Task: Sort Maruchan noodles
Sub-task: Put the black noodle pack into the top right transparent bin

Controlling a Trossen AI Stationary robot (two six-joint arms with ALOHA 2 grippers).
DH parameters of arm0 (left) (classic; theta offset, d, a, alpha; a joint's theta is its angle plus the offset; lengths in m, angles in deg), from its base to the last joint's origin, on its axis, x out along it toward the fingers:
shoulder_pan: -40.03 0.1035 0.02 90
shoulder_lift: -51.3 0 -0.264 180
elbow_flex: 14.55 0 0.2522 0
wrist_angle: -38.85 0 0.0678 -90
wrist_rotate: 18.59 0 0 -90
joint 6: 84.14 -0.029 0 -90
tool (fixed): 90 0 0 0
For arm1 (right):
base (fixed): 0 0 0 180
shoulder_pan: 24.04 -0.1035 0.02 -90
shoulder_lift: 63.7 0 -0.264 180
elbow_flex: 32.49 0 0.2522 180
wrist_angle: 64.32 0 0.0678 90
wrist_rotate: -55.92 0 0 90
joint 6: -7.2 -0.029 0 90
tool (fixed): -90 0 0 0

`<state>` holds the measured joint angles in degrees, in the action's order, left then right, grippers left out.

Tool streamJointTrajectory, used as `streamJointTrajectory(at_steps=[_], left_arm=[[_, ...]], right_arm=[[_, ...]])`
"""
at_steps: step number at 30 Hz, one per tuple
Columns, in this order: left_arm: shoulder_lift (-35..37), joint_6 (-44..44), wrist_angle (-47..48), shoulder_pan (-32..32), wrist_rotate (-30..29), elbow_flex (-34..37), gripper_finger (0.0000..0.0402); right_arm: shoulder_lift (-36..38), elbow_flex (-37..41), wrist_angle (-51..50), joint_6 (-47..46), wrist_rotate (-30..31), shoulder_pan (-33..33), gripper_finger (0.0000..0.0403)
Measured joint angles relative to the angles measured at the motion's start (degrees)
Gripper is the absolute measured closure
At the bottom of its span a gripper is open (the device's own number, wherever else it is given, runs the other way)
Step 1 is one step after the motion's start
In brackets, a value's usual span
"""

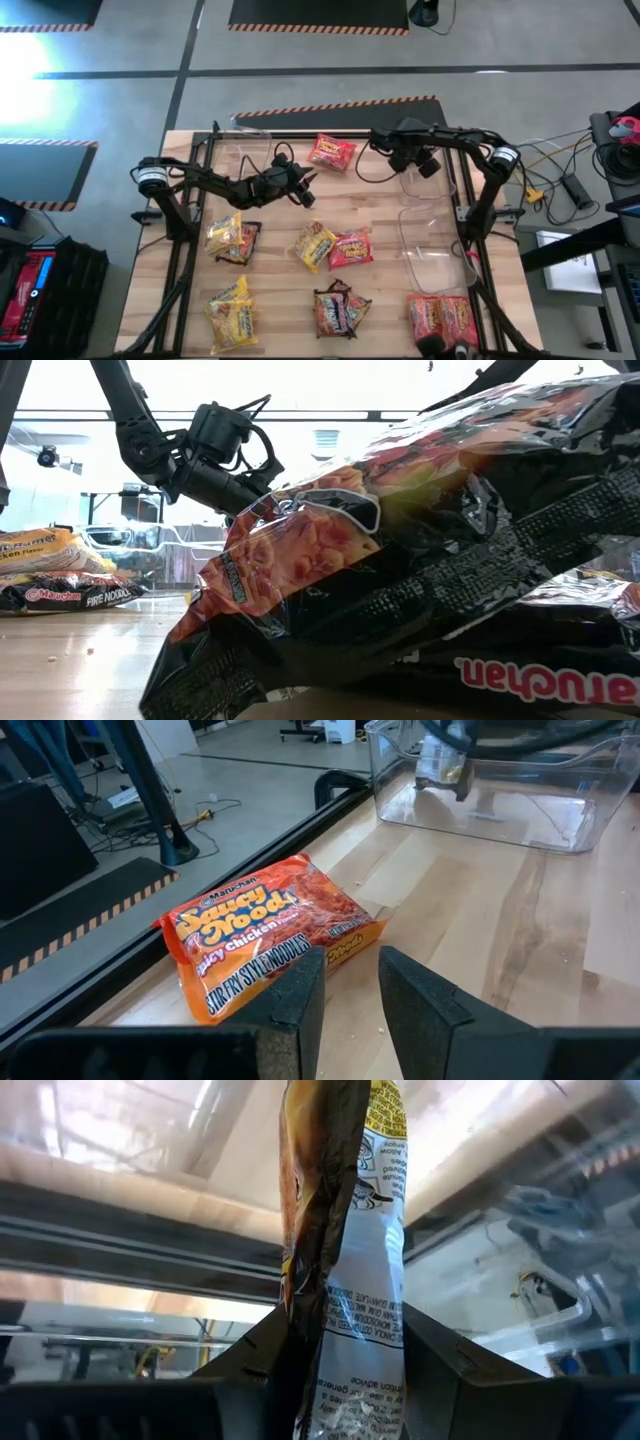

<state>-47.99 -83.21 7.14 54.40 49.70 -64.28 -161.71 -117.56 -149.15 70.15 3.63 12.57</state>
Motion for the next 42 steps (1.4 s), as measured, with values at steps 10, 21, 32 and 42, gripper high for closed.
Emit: streamJointTrajectory(at_steps=[10, 21, 32, 42], left_arm=[[0.00, -0.44, -0.01, 0.09, -0.02, 0.00, 0.0320], [0.00, -0.44, -0.26, 0.09, -0.22, -0.02, 0.0320], [0.00, -0.70, -0.44, 0.09, -0.22, 0.00, 0.0320], [0.00, -1.03, -0.41, 0.10, -0.22, -0.02, 0.0320]], right_arm=[[-2.70, -0.74, 1.81, 3.75, 0.53, 0.60, 0.0282], [-4.51, -1.38, 8.39, 6.86, -0.04, 1.87, 0.0282], [-4.56, -1.57, 10.46, 8.07, -0.13, 2.33, 0.0282], [-4.52, -2.19, 15.30, 5.65, -0.19, 2.33, 0.0265]])
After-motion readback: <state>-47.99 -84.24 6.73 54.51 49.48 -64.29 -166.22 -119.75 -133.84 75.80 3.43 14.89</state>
